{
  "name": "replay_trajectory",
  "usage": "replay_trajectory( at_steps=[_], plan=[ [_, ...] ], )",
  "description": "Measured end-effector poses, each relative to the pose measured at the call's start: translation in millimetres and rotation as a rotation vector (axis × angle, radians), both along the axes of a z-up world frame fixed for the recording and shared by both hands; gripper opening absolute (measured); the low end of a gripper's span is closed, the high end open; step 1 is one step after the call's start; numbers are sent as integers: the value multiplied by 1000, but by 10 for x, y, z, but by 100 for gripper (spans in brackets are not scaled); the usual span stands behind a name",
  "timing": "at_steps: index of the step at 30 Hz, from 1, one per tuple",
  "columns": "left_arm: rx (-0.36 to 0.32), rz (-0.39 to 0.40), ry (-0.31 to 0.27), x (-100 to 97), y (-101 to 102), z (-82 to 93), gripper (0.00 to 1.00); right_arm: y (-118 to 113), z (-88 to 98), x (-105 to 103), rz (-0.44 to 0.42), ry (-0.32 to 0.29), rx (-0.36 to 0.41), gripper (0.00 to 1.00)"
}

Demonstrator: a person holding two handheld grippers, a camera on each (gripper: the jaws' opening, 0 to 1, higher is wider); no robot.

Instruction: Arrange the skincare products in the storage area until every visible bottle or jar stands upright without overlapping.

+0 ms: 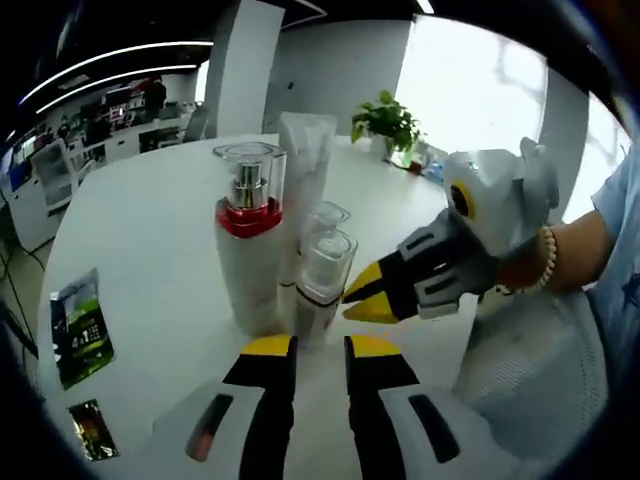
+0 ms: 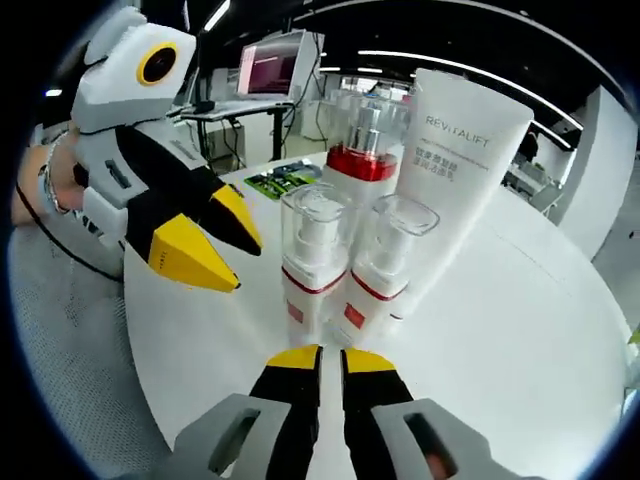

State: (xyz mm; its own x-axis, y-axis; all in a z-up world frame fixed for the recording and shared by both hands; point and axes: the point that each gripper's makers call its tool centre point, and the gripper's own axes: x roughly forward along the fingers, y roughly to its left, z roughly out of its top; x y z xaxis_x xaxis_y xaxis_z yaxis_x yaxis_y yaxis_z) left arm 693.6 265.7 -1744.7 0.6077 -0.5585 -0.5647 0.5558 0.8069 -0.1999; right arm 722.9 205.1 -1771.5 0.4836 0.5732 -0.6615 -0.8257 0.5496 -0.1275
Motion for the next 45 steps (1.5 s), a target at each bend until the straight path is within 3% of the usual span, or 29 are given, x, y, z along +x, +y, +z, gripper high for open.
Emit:
replay_trajectory(
  at_steps=[2,4,9,13,19,21,23,26,29,34,45],
  plan=[
    [-9,5,19,11,-20,-30,18,51,50,-20,0,16,53,3],
    [-17,18,61,17,-46,-72,18,123,11,-77,0,77,84,1],
    [33,16,66,62,-70,-72,19,350,54,-115,84,38,101,2],
    [46,38,61,142,-37,-79,18,404,-23,-118,116,34,65,2],
    [54,85,75,194,7,-186,17,164,9,-107,113,19,23,5],
    [51,92,78,201,9,-208,17,13,54,4,71,-6,15,6],
    [48,95,77,209,-2,-212,17,-69,82,132,2,10,46,6],
    [53,106,73,232,-10,-228,16,-43,116,217,-5,27,82,12],
    [66,118,67,255,-12,-250,16,59,130,222,67,-5,77,15],
    [89,142,44,296,33,-245,14,174,71,188,142,-6,87,19],
    [75,137,32,346,-50,-241,12,163,60,223,145,-28,96,16]
  ],
)
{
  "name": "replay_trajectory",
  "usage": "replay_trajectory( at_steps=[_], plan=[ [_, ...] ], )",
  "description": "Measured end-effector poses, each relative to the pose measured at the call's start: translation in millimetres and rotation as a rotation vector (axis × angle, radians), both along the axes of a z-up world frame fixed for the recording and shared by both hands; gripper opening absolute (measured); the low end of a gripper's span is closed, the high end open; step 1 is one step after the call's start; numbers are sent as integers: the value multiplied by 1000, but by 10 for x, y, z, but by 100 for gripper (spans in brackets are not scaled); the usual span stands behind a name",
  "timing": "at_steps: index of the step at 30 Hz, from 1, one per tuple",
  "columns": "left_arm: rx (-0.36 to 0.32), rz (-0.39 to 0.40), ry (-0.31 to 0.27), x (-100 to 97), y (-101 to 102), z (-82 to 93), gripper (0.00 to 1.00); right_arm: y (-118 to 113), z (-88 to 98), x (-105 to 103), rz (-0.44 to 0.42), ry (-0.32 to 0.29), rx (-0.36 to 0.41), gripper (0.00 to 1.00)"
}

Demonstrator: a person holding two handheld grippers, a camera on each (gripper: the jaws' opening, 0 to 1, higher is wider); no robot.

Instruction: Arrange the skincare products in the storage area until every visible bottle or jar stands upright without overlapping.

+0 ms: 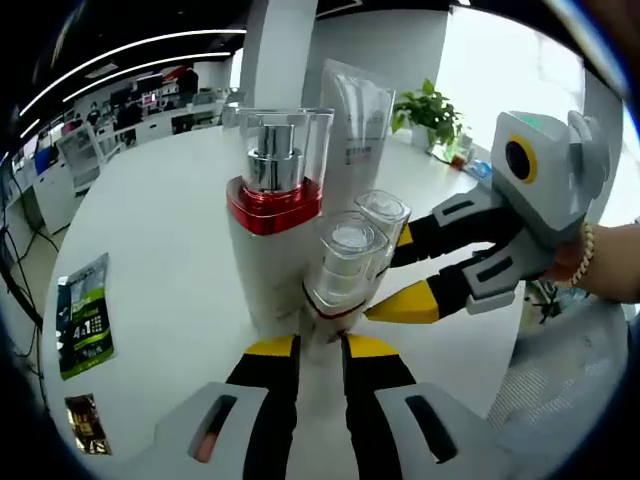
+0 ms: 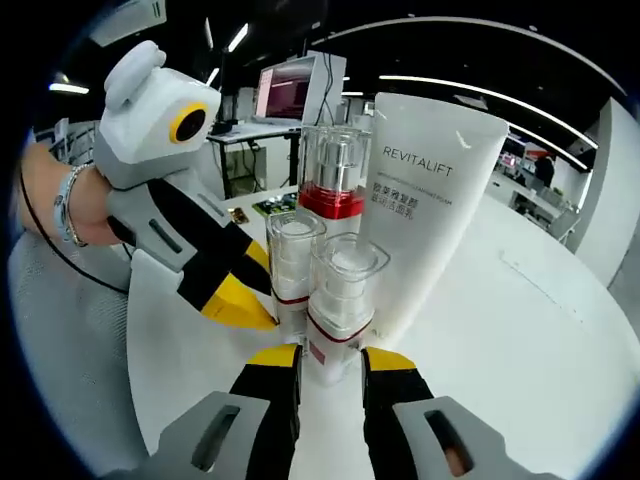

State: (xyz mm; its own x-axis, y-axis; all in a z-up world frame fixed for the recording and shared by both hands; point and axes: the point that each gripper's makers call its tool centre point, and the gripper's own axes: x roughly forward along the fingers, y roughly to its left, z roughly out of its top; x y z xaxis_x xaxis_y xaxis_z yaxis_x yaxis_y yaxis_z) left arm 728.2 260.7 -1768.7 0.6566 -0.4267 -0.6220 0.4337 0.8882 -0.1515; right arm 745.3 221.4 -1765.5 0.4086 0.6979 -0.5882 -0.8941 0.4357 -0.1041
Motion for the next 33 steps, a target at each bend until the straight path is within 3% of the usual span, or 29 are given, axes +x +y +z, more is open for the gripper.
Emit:
replay_trajectory(
  at_steps=[15,22,27,29,33],
  plan=[
    [0,6,17,27,-25,-53,11,-7,-30,-5,-6,-6,-5,14],
    [-46,14,101,-102,80,-70,13,-103,-153,-73,-4,33,-49,13],
    [-85,44,99,-151,240,104,14,-159,-247,-126,4,60,-100,14],
    [-104,51,87,-165,303,198,14,-210,-342,-199,18,109,-152,14],
    [-125,105,1,-214,596,537,13,-249,-368,-291,47,148,-174,16]
  ],
)
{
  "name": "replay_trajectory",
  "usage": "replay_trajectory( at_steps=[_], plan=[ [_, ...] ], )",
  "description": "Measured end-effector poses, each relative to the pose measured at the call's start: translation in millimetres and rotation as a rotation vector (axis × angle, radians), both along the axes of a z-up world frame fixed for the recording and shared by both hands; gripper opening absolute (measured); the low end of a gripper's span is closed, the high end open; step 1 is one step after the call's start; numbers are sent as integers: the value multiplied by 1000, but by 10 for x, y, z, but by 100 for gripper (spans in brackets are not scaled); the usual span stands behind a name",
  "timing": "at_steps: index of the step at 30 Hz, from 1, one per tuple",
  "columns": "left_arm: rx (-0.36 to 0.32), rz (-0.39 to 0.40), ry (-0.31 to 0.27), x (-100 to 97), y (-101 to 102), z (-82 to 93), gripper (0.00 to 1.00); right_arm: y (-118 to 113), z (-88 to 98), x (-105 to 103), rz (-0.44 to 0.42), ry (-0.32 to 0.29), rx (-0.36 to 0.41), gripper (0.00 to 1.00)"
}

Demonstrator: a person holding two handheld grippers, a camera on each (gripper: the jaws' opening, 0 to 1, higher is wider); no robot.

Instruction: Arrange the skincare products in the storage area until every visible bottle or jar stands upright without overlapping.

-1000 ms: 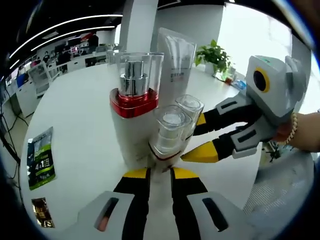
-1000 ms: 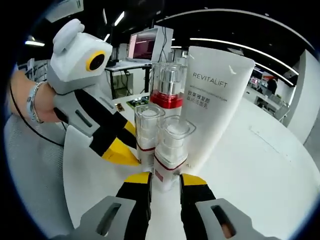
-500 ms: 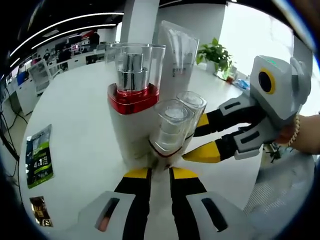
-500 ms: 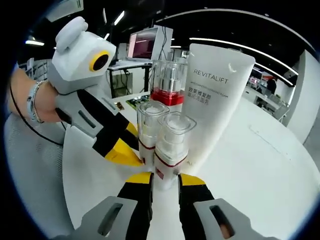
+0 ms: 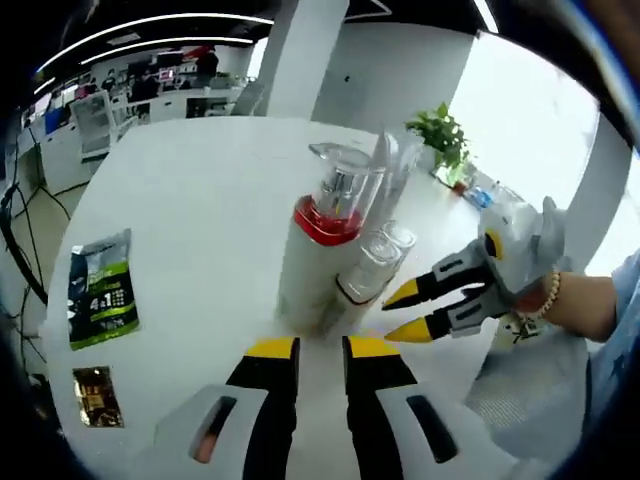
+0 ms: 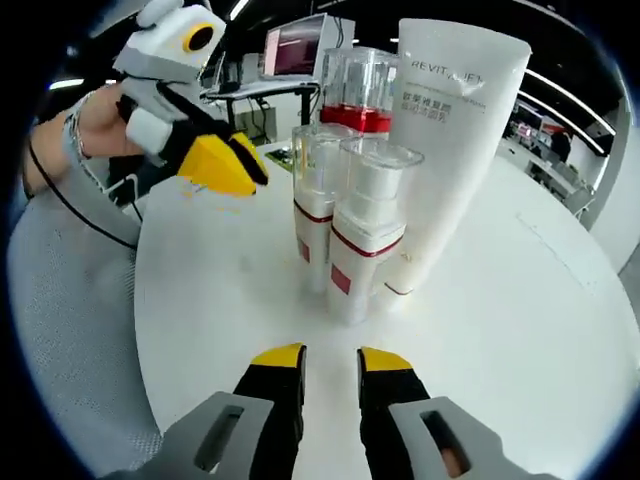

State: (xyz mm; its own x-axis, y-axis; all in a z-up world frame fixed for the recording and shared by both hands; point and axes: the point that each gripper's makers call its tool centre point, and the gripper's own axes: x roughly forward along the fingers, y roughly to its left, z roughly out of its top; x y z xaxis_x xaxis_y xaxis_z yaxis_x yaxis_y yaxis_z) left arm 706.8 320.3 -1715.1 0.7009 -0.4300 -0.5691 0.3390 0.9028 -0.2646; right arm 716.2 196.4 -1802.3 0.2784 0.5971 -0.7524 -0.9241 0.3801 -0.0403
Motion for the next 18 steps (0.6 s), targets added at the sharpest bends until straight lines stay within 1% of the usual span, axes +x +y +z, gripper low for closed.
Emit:
replay_trajectory(
  at_steps=[1,4,6,8,11,13,14,15,17,18],
  plan=[
    [14,15,-32,-33,106,100,13,5,28,-17,5,3,8,16],
    [38,37,-77,-146,291,261,13,88,171,-86,18,16,49,15],
    [45,70,-110,-239,449,369,13,183,257,-141,42,12,85,15],
    [54,92,-115,-328,545,419,14,330,375,-205,67,1,157,14],
    [81,138,-153,-463,730,522,14,448,481,-309,102,-1,196,14],
    [85,174,-178,-527,861,558,13,568,617,-394,140,-26,243,14],
    [79,194,-186,-548,919,567,13,633,694,-443,146,-31,274,14],
    [69,209,-196,-567,972,573,13,693,755,-493,150,-22,306,14],
    [34,259,-234,-589,1113,606,13,829,887,-594,144,-8,368,15],
    [19,286,-247,-600,1185,613,13,884,928,-626,146,-15,381,16]
  ],
)
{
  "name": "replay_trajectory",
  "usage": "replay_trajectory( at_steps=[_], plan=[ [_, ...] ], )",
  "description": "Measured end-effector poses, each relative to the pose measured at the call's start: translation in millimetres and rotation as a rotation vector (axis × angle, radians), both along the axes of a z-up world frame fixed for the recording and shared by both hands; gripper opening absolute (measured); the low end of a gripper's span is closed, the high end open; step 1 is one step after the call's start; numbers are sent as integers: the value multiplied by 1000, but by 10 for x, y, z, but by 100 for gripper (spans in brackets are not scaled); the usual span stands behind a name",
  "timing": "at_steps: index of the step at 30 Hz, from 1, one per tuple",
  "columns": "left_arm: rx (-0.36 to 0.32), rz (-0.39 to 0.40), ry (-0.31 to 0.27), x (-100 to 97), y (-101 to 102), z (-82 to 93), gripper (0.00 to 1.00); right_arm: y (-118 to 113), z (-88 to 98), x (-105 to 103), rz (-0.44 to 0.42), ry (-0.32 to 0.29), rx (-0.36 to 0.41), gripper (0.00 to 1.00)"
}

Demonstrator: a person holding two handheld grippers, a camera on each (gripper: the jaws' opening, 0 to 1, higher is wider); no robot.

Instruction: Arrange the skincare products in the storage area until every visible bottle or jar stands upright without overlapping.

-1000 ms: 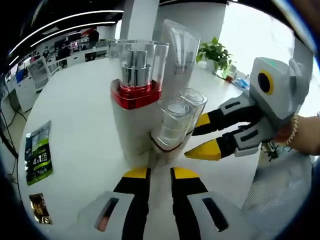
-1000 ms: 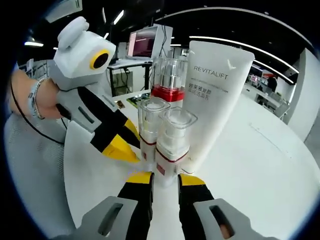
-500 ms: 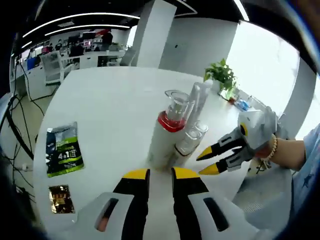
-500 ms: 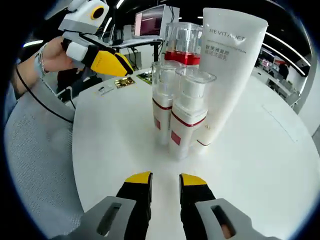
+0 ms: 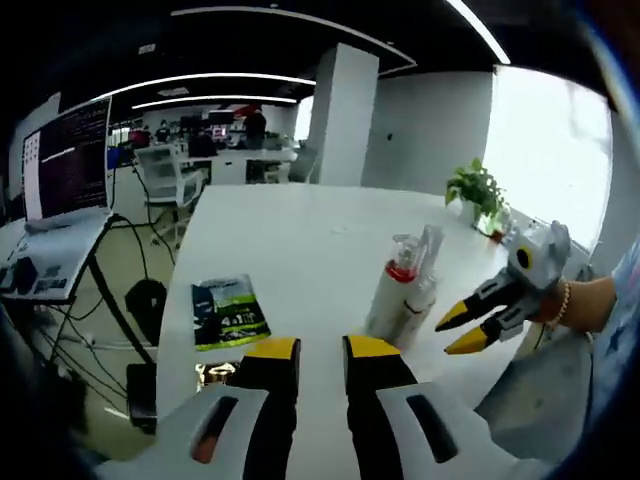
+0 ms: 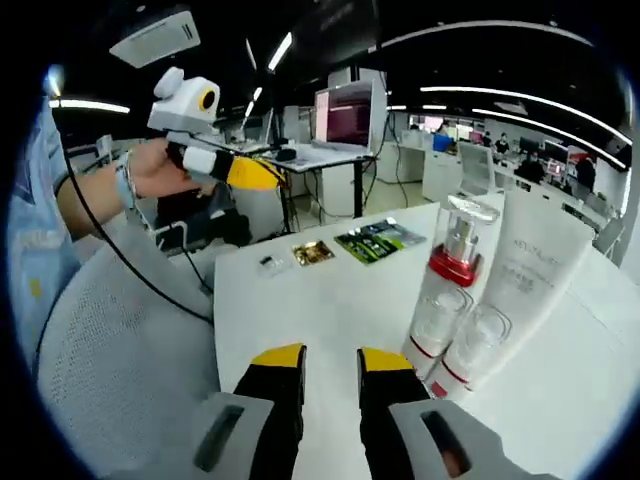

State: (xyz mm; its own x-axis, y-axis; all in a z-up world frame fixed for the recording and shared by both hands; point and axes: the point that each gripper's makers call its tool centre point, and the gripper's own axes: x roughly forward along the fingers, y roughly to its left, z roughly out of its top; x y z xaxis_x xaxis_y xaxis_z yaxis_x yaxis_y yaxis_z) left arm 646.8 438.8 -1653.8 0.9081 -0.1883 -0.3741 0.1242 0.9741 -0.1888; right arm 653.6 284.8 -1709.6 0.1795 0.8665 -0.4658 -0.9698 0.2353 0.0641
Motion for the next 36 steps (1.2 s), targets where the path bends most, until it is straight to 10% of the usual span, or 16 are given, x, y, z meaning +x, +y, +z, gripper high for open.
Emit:
replay_trajectory(
  at_steps=[12,25,36],
  plan=[
    [-25,136,60,-120,728,-313,17,753,59,184,-138,-75,15,21],
    [-41,66,147,532,1058,-596,18,1564,-154,713,-172,-98,-89,27],
    [71,-11,370,957,1174,-1286,21,1744,-763,1184,-262,-7,-271,28]
  ],
)
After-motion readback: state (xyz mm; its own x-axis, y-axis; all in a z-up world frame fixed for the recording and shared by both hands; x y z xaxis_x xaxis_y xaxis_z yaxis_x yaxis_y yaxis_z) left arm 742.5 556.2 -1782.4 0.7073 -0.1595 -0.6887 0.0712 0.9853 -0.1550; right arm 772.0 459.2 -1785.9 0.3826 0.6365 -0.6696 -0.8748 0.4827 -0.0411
